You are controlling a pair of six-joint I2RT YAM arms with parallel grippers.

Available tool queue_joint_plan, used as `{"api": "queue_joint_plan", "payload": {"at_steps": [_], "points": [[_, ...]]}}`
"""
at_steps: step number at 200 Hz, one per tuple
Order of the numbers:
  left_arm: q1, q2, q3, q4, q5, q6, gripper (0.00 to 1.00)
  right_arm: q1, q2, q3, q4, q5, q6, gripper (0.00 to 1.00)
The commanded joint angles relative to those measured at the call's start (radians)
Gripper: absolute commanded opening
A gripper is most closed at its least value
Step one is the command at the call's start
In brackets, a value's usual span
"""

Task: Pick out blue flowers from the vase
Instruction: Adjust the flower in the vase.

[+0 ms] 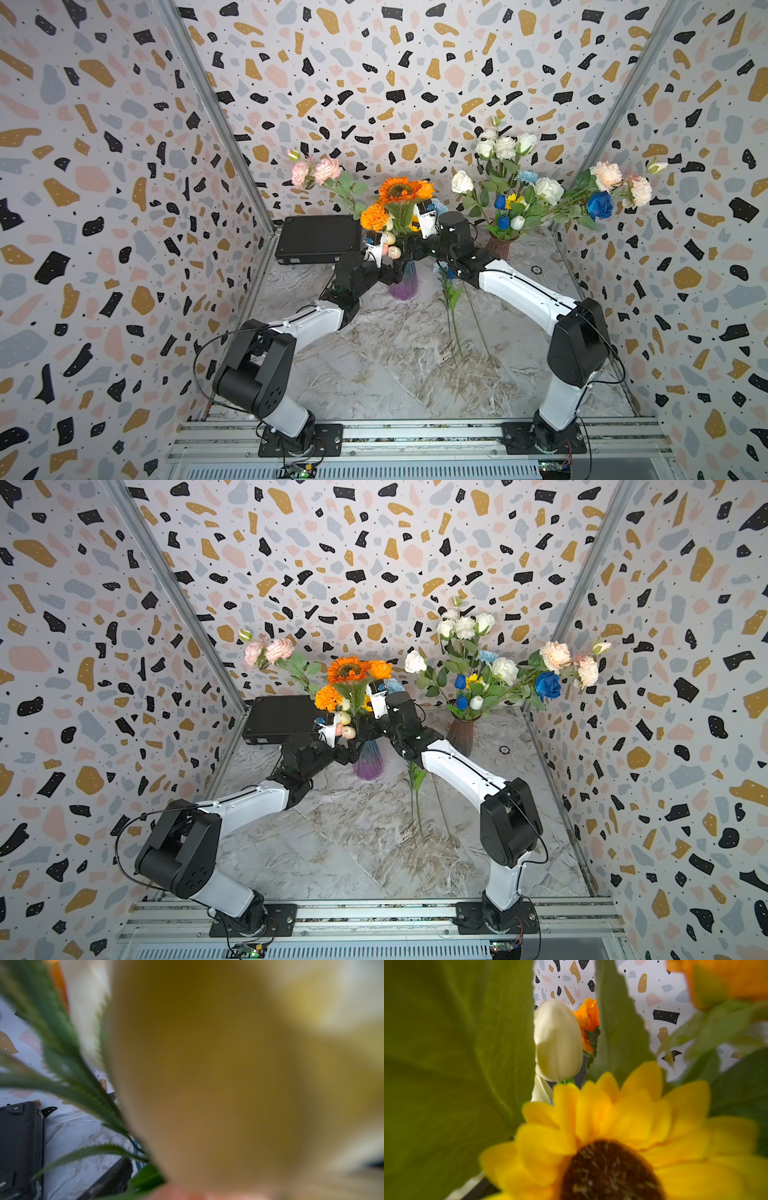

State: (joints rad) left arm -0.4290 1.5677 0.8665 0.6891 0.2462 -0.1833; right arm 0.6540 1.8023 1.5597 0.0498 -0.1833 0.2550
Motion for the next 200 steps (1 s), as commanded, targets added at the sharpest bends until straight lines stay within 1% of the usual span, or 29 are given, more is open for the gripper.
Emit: {"api": "queue_joint_plan", "payload": {"at_steps": [1, 25, 58, 80, 110, 152, 177, 200], "points": [[-0.011, 0.015, 0.013, 0.063, -0.064, -0.017, 0.85, 0.039, -0.019, 0.040, -0.048, -0.012, -0.027, 0.82], [-0.010, 0.018, 0.016, 0.072, -0.134, -0.029, 0.83, 0.045, -0.035, 0.042, -0.065, -0.008, -0.037, 0.82], [-0.010, 0.000, 0.002, 0.073, -0.177, -0.019, 0.82, 0.050, -0.069, 0.013, -0.075, 0.007, -0.051, 0.82], [-0.010, -0.018, -0.006, 0.047, -0.205, 0.003, 0.82, 0.050, -0.118, -0.035, -0.077, 0.036, -0.071, 0.83], [-0.010, -0.034, -0.017, 0.034, -0.231, 0.031, 0.82, 0.050, -0.221, -0.138, -0.056, 0.091, -0.098, 0.85], [-0.010, -0.035, -0.021, 0.031, -0.246, 0.041, 0.82, 0.037, -0.389, -0.335, 0.084, 0.163, -0.076, 0.84], [-0.009, -0.035, -0.026, 0.034, -0.267, 0.044, 0.82, 0.013, -0.443, -0.442, 0.165, 0.173, -0.032, 0.82], [-0.010, -0.036, -0.025, 0.034, -0.276, 0.050, 0.83, -0.026, -0.455, -0.493, 0.224, 0.140, 0.018, 0.73]]}}
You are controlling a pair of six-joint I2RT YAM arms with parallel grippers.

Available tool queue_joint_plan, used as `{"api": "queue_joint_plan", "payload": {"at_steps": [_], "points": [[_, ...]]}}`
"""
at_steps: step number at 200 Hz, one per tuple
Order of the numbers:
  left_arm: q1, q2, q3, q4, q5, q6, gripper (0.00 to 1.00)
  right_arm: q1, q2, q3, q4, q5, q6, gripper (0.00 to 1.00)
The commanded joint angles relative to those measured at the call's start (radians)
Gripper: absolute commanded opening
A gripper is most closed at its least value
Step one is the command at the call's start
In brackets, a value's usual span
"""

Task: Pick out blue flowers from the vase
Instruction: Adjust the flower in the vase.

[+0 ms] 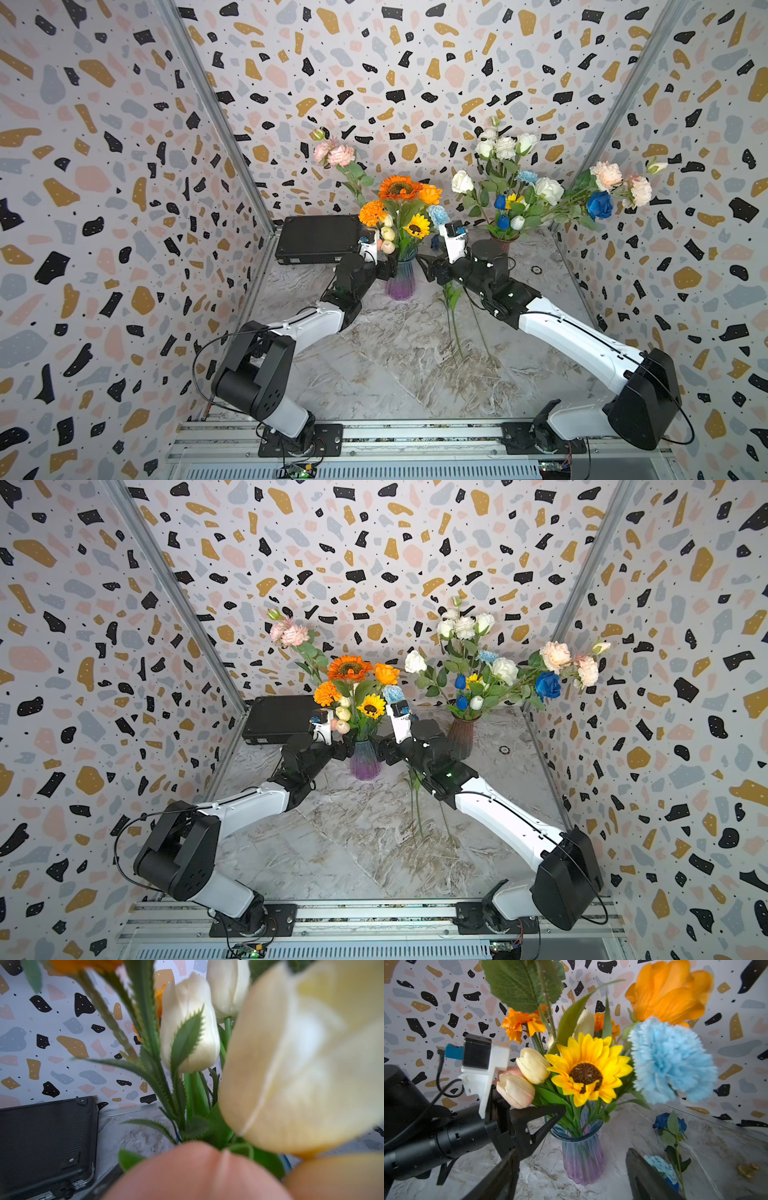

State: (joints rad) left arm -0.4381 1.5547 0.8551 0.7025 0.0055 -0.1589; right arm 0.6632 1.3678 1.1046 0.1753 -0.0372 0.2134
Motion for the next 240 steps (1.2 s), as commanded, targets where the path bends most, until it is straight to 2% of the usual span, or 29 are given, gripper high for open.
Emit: {"api": "queue_joint_plan", "payload": {"at_steps": [1, 15, 26, 88, 152, 240], "points": [[0.000, -0.024, -0.014, 0.021, -0.036, 0.026, 0.82, -0.039, -0.021, -0.043, 0.107, -0.011, 0.063, 0.72], [0.000, -0.025, -0.013, 0.019, -0.039, 0.031, 0.83, -0.065, -0.017, -0.071, 0.169, -0.044, 0.096, 0.61], [0.002, -0.027, -0.013, 0.019, -0.042, 0.035, 0.83, -0.082, -0.001, -0.076, 0.203, -0.069, 0.113, 0.58], [0.015, -0.026, -0.007, 0.012, -0.030, 0.043, 0.83, -0.104, 0.134, 0.014, 0.268, -0.154, 0.121, 0.58], [0.029, -0.021, 0.009, 0.008, -0.007, 0.047, 0.83, -0.135, 0.247, 0.077, 0.331, -0.156, 0.144, 0.57], [0.029, -0.023, 0.000, 0.019, -0.005, 0.045, 0.83, -0.160, 0.331, 0.107, 0.470, -0.202, 0.222, 0.55]]}}
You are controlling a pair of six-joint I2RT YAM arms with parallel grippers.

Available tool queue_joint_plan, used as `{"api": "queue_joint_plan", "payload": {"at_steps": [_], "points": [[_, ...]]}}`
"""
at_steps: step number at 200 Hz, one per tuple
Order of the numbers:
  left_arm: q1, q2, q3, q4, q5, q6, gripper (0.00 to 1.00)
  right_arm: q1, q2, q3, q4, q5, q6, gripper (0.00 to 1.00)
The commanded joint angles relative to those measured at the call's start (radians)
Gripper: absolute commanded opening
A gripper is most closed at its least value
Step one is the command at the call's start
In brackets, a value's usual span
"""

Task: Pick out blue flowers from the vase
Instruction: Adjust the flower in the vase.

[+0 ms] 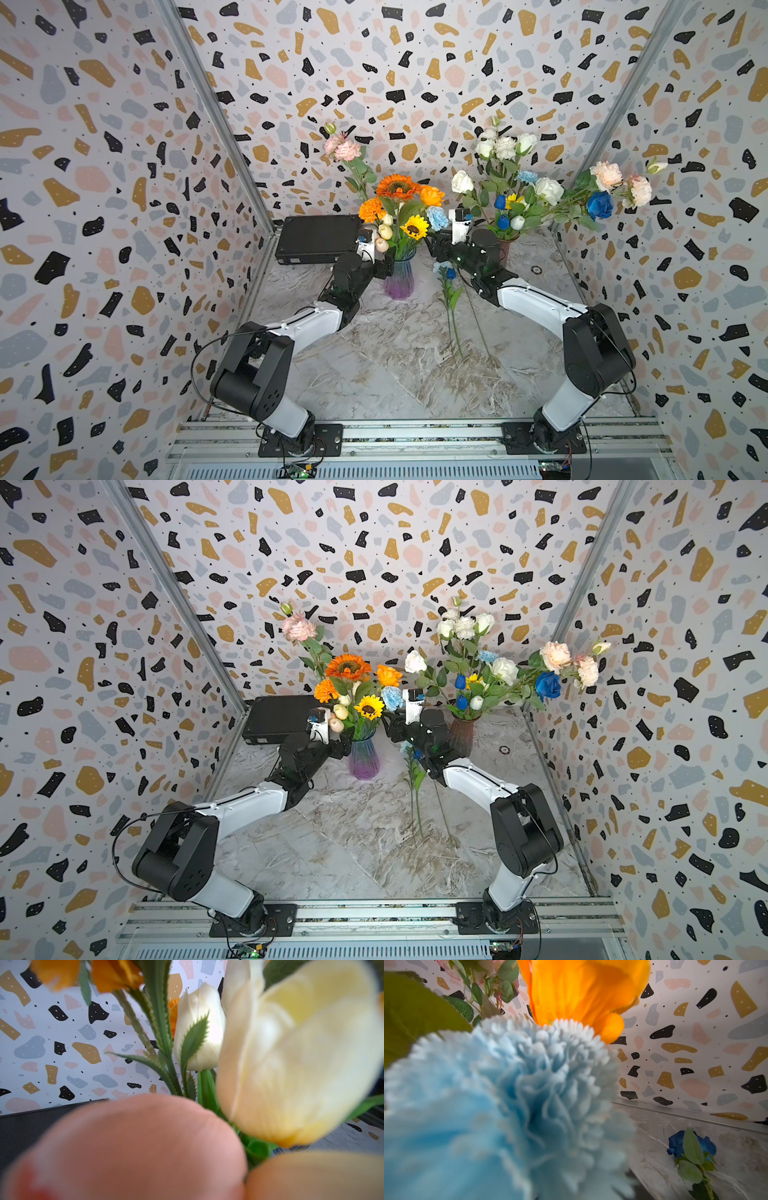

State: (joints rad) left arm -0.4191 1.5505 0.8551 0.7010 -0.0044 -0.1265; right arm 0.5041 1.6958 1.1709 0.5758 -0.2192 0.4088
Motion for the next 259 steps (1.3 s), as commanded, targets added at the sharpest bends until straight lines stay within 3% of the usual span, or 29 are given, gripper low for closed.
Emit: {"api": "queue_joint_plan", "payload": {"at_steps": [1, 62, 100, 157, 201, 228, 259], "points": [[0.009, -0.018, 0.000, 0.021, 0.005, 0.012, 0.83, -0.001, 0.004, 0.042, 0.070, -0.021, 0.027, 0.55], [0.009, -0.020, -0.003, 0.018, 0.009, 0.014, 0.84, -0.001, 0.042, 0.054, 0.111, -0.052, 0.070, 0.51], [0.011, -0.019, -0.001, 0.014, 0.010, 0.015, 0.84, -0.001, 0.059, 0.064, 0.146, -0.087, 0.100, 0.37], [0.014, -0.025, 0.002, 0.002, 0.017, 0.017, 0.84, -0.001, 0.072, 0.079, 0.175, -0.098, 0.113, 0.33], [0.016, -0.024, 0.000, 0.005, 0.021, 0.012, 0.84, -0.001, 0.093, 0.098, 0.176, -0.101, 0.116, 0.18], [0.016, -0.023, 0.005, 0.001, 0.020, 0.011, 0.84, -0.001, 0.050, 0.077, 0.159, -0.097, 0.093, 0.10], [0.018, -0.020, 0.015, -0.008, 0.011, 0.007, 0.84, 0.000, -0.037, 0.042, 0.128, -0.082, 0.051, 0.09]]}}
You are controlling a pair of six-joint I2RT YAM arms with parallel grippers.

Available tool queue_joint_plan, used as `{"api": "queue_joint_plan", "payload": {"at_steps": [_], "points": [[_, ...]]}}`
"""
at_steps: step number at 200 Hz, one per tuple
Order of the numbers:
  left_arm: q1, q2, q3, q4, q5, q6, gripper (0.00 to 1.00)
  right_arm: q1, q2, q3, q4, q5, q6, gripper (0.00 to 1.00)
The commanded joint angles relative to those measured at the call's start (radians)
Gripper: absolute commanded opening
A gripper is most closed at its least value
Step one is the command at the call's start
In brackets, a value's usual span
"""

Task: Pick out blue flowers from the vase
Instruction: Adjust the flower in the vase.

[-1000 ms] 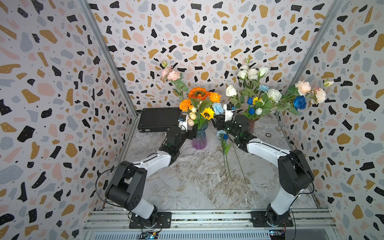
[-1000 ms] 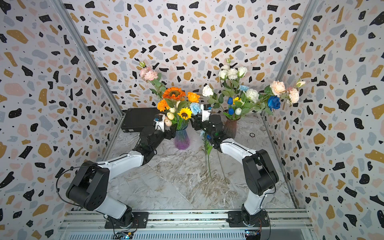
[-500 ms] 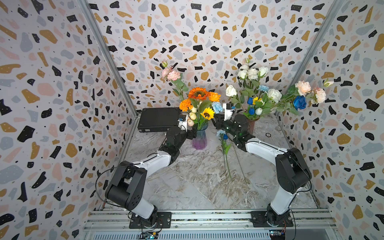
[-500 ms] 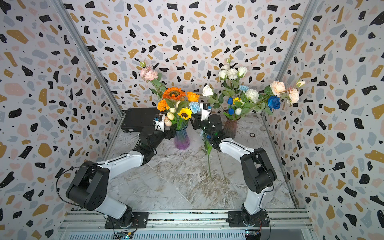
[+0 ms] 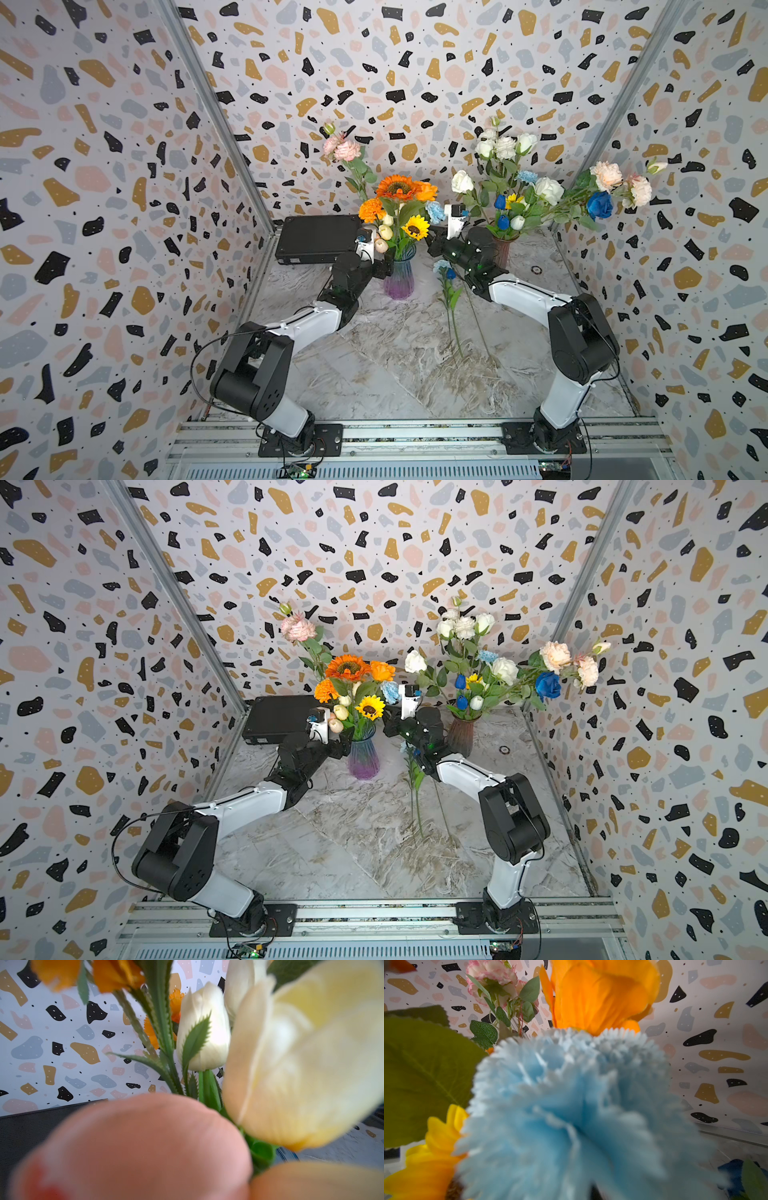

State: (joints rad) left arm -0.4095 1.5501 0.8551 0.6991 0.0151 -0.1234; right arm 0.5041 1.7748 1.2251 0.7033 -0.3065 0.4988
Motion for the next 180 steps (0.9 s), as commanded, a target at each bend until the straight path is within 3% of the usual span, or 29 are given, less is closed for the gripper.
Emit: {"api": "queue_joint_plan", "payload": {"at_steps": [1, 69, 120, 156, 180], "points": [[0.008, -0.019, 0.015, -0.006, -0.008, 0.004, 0.84, 0.000, -0.120, -0.013, 0.000, 0.006, -0.040, 0.09], [0.008, -0.012, 0.019, -0.022, -0.029, -0.010, 0.84, 0.001, -0.274, -0.041, -0.059, 0.020, -0.113, 0.09], [0.010, -0.018, 0.026, -0.029, -0.030, -0.011, 0.84, 0.004, -0.229, -0.014, -0.112, -0.056, -0.138, 0.09], [0.013, -0.021, 0.027, -0.029, -0.028, -0.011, 0.85, 0.006, -0.164, 0.075, -0.308, -0.164, -0.219, 0.12], [0.015, -0.019, 0.030, -0.029, -0.029, -0.011, 0.85, 0.005, -0.149, 0.057, -0.341, -0.211, -0.245, 0.11]]}}
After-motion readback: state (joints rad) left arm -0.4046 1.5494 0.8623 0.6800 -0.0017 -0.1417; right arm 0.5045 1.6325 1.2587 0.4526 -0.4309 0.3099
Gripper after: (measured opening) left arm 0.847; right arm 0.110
